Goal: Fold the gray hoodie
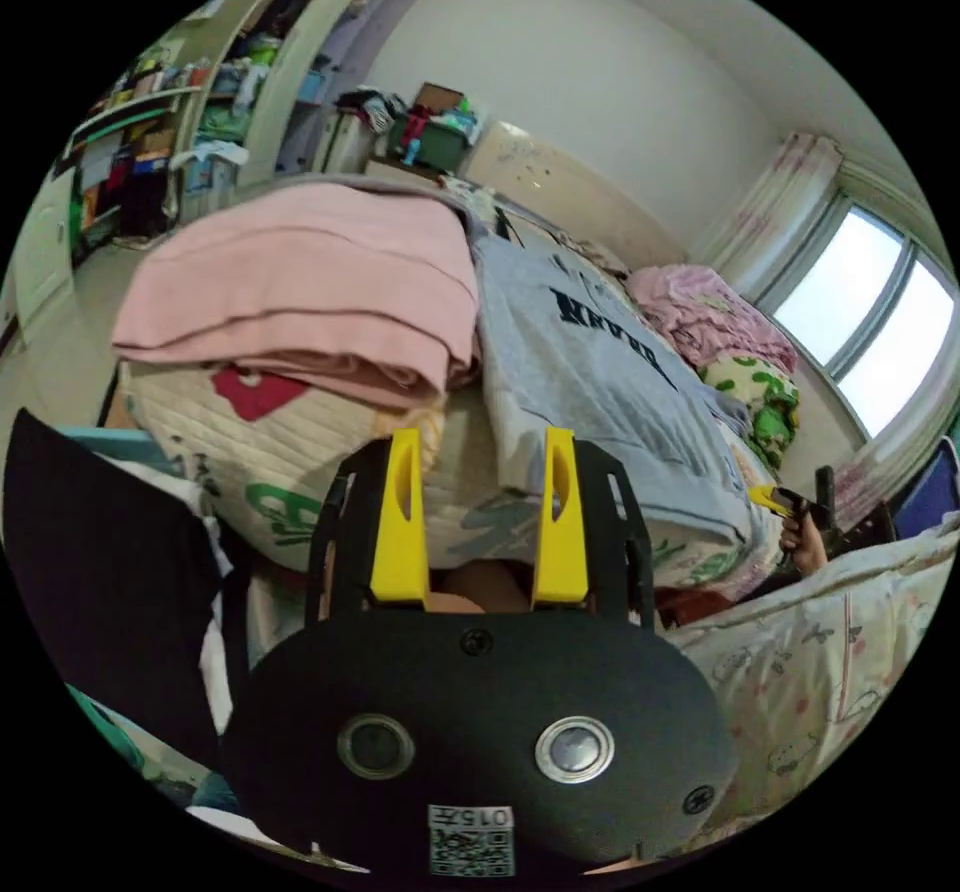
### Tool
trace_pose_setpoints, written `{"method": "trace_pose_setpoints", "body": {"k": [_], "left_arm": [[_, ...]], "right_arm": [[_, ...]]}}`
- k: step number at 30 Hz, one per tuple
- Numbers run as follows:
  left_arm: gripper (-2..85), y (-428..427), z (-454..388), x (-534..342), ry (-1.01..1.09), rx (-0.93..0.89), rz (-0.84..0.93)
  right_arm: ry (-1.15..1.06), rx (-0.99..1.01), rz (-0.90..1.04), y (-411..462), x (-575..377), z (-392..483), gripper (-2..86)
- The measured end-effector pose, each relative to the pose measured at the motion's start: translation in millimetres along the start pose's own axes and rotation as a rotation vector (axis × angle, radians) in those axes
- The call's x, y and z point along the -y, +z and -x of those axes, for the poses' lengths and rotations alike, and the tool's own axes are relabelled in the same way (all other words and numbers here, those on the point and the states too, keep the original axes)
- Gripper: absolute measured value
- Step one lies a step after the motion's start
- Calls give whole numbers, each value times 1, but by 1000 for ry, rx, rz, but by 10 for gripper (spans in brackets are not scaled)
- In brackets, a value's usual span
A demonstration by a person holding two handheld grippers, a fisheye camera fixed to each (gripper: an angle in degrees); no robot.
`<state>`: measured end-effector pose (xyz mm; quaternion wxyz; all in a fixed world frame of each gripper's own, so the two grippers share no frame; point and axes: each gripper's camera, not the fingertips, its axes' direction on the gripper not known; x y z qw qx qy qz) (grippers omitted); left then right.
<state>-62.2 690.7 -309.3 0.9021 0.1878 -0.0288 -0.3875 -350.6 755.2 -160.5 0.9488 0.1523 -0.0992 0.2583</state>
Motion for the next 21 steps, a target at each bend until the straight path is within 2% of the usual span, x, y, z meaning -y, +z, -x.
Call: {"method": "trace_pose_setpoints", "body": {"k": [3, 6, 8, 11, 16, 21], "left_arm": [[45, -1, -1, 7, -1, -72, -27], [18, -8, -12, 16, 20, -36, -6], [13, -12, -24, 24, 44, -4, 10], [10, -20, -43, 36, 80, 26, 27], [11, -8, -67, 48, 119, 104, 95], [20, -18, -107, 76, 172, 178, 126]], "right_arm": [[3, -53, 22, -11, -3, 26, 142], [-12, -178, 55, -23, -7, 50, 77], [-21, -194, 38, -43, -9, 68, 29], [19, -256, -21, -77, -11, 85, 7], [18, -362, 126, -59, -3, 104, -1], [-37, -379, 78, -83, -3, 135, 5]]}}
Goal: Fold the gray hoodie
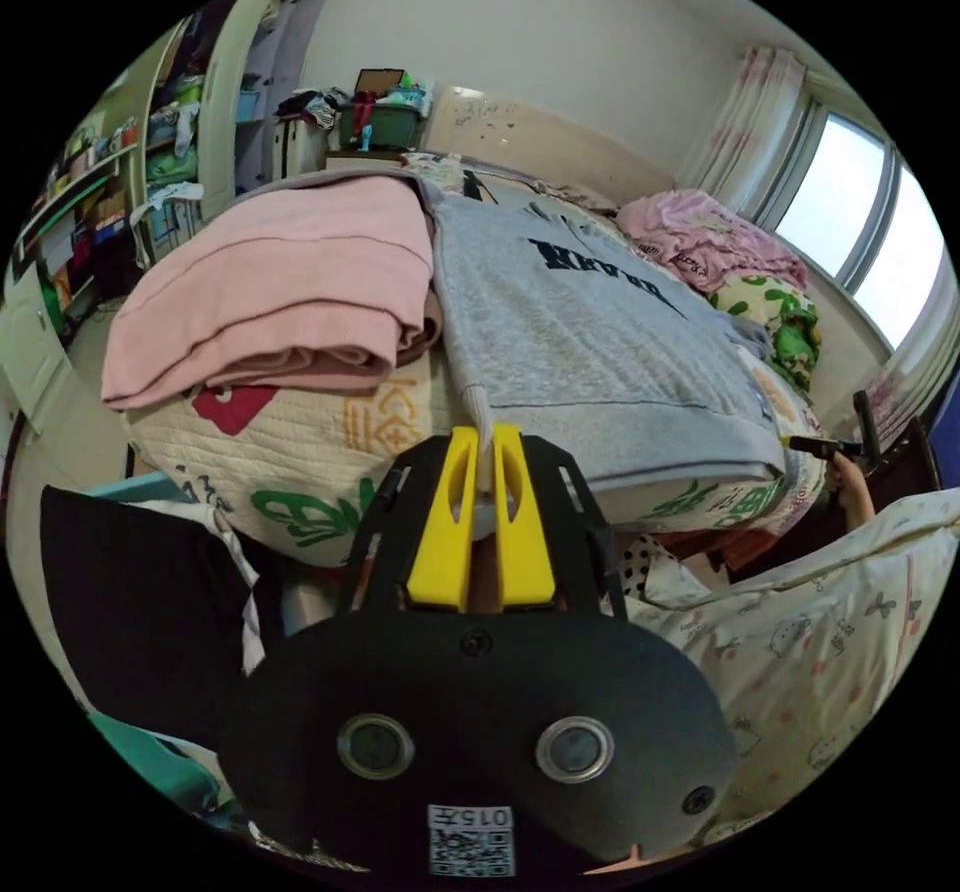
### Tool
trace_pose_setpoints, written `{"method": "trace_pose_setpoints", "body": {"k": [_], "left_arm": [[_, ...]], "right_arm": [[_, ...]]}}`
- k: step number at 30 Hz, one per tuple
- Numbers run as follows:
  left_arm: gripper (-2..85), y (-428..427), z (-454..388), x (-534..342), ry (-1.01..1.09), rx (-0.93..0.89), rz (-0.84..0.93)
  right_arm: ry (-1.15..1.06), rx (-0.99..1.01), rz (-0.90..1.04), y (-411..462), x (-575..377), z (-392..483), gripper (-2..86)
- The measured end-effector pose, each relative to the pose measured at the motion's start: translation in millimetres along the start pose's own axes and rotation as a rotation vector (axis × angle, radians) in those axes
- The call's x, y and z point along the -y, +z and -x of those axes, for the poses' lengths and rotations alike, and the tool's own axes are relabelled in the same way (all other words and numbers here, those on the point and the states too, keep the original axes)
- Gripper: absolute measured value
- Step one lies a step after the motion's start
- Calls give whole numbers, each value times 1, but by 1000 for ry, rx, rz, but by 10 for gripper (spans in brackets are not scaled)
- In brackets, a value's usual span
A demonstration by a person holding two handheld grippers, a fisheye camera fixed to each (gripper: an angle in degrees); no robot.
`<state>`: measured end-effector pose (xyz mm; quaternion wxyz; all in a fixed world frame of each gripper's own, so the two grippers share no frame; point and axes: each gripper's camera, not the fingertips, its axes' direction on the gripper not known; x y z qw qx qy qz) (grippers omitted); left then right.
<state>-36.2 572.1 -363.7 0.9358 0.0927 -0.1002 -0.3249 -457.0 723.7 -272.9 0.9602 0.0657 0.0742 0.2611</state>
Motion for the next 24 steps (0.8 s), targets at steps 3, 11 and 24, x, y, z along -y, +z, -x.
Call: {"method": "trace_pose_setpoints", "body": {"k": [3, 11, 24], "left_arm": [[30, -32, -8, 18, 16, 7, -21], [57, -137, -60, 74, 115, -38, -456], [87, -17, -299, 329, 450, -287, -399]], "right_arm": [[-95, -12, -53, -35, -8, 13, 21], [89, 161, -471, -157, -33, -30, 80], [615, 364, -1000, -298, 32, -151, 138]]}}
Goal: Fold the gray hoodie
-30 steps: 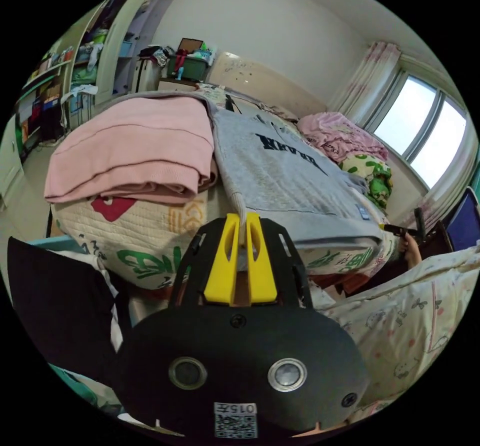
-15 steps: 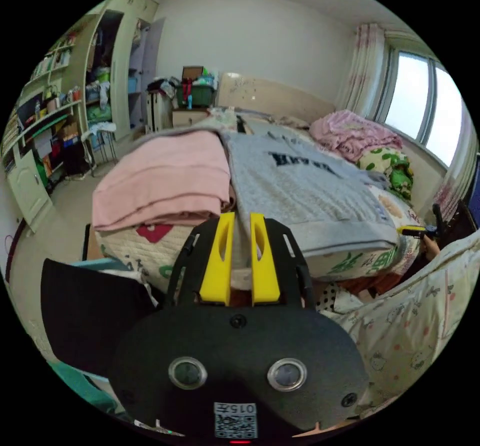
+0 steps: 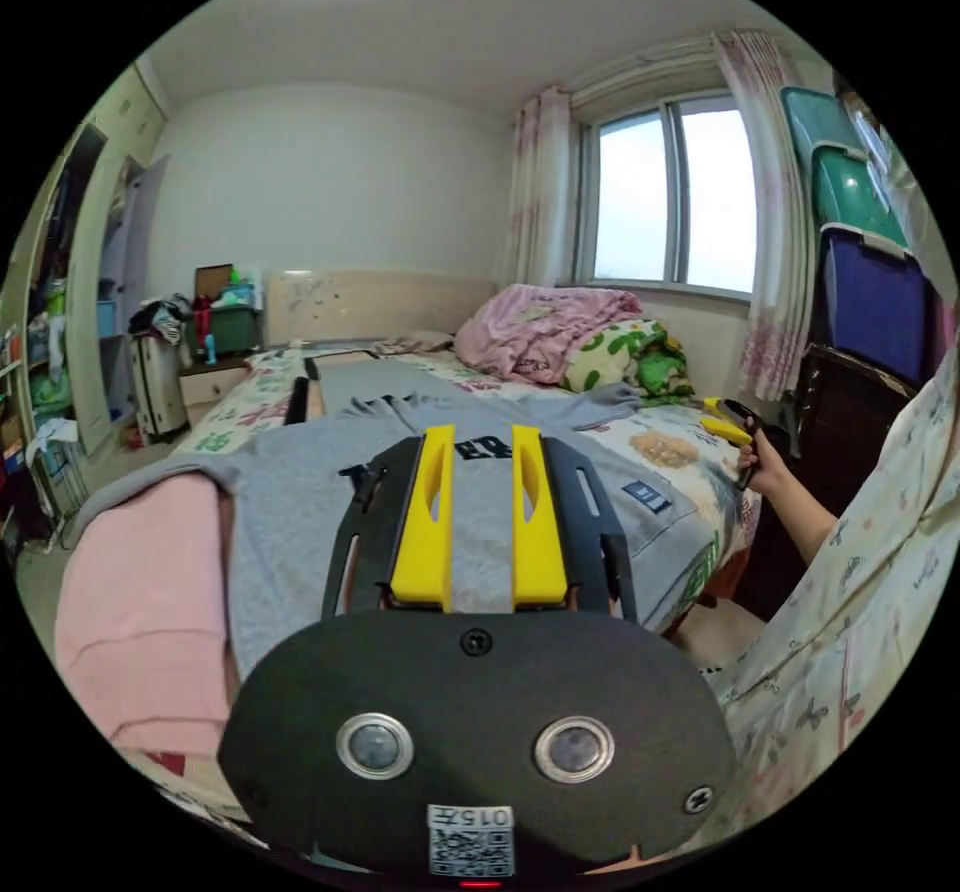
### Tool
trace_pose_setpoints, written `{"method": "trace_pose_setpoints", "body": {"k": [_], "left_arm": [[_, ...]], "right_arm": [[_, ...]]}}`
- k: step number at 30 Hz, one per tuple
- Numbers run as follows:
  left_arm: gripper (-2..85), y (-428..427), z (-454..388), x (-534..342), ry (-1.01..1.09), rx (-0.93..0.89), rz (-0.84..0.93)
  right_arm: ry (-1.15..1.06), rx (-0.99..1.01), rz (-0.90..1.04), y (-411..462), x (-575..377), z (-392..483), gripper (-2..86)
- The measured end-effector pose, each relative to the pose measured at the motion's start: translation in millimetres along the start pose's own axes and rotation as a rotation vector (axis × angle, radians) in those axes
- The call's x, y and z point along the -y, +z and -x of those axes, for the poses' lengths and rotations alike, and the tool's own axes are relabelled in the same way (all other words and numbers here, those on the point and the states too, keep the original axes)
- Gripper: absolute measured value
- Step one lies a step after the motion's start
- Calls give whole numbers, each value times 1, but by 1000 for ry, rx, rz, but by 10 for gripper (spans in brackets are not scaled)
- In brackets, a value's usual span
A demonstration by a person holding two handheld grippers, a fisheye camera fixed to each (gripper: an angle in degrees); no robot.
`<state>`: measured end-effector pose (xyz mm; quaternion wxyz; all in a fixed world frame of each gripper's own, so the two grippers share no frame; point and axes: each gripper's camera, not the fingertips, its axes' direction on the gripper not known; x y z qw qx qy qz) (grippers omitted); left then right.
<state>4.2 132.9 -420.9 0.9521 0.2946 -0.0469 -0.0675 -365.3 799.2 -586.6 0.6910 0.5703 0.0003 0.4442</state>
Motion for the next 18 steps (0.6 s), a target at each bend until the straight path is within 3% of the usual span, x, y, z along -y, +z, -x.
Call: {"method": "trace_pose_setpoints", "body": {"k": [8, 14, 18], "left_arm": [[105, 176, -16, 64, -5, -121, 331], [109, 271, -11, 82, 7, -57, 572], [106, 287, -4, 107, 28, -37, 574]], "right_arm": [[188, -1, -129, 77, 126, -1, 143], [268, -111, -223, 138, 214, -9, 158], [299, -226, -312, 171, 261, -33, 186]]}}
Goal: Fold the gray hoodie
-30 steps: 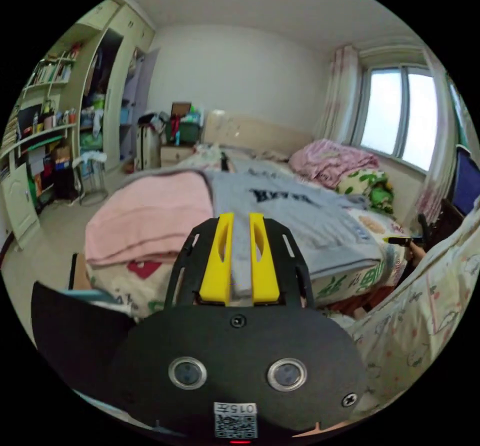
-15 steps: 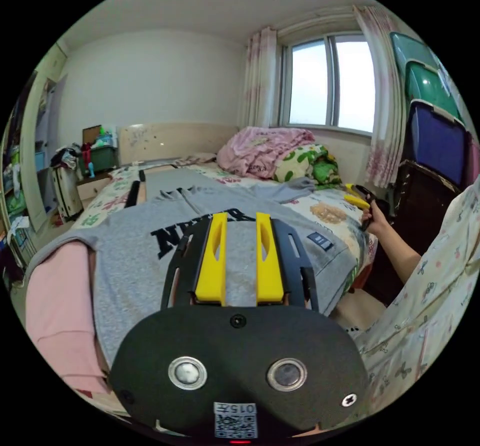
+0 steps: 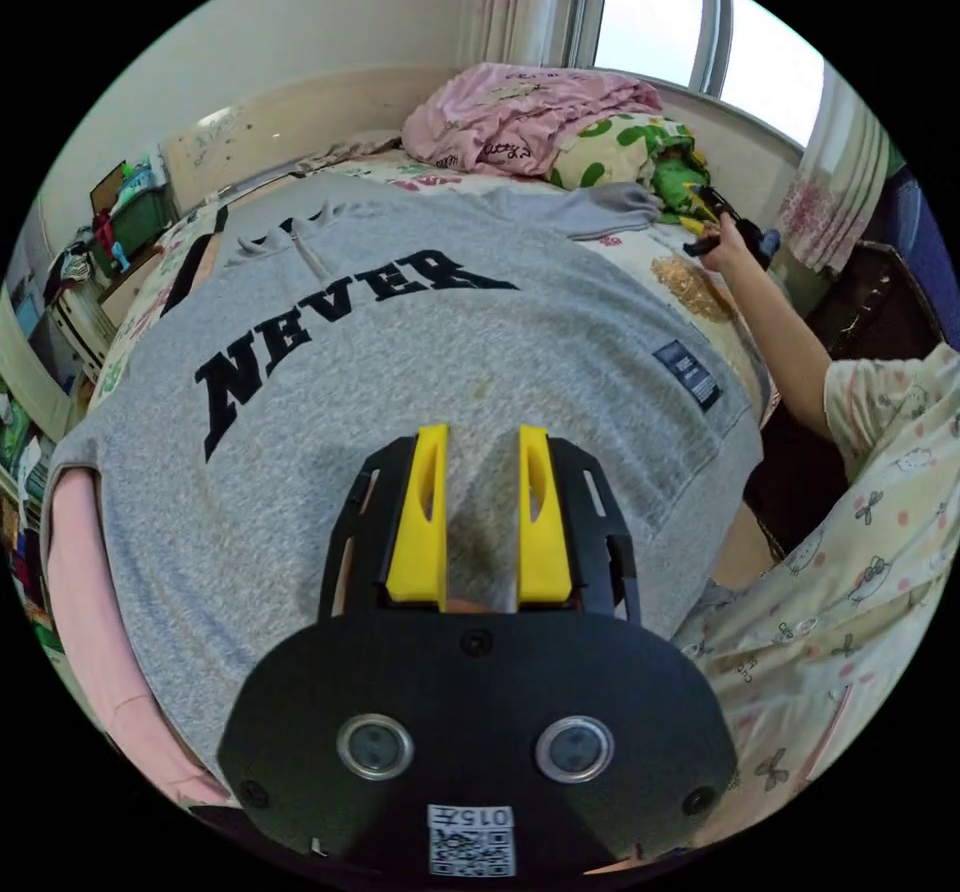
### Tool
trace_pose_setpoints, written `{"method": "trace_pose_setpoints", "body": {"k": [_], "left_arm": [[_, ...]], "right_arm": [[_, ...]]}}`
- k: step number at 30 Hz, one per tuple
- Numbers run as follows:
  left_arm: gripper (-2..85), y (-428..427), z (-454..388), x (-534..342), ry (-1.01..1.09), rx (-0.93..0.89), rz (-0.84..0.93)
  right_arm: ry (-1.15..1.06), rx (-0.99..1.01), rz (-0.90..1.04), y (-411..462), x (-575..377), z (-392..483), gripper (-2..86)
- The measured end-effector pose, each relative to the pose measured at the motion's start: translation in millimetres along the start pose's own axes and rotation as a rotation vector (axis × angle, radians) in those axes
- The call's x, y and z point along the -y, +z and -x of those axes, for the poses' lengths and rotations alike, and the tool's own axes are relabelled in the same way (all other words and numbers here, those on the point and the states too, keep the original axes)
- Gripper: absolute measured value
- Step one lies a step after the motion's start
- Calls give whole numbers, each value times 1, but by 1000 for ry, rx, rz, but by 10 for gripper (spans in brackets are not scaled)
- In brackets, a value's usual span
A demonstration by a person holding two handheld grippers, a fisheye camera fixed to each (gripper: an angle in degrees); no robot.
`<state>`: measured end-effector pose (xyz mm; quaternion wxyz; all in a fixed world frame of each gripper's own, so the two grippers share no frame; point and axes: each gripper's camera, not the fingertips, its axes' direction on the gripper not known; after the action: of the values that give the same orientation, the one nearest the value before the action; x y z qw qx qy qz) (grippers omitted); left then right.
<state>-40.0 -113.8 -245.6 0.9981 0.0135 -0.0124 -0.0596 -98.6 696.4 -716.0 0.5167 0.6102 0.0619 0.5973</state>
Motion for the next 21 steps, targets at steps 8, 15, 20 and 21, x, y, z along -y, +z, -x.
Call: {"method": "trace_pose_setpoints", "body": {"k": [8, 15, 20, 21], "left_arm": [[96, -7, 25, 30, -12, 35, -12], [97, -48, 58, 86, -116, -11, -76], [107, -71, 65, 171, -51, -151, -247], [117, -72, 68, 190, -49, -190, -301]], "right_arm": [[-17, 17, 121, 69, 21, -16, 186], [-18, 30, 166, 52, 3, -21, 28], [-401, 211, 162, 14, -46, 62, 8], [-467, 248, 186, 12, -57, 77, 7]]}}
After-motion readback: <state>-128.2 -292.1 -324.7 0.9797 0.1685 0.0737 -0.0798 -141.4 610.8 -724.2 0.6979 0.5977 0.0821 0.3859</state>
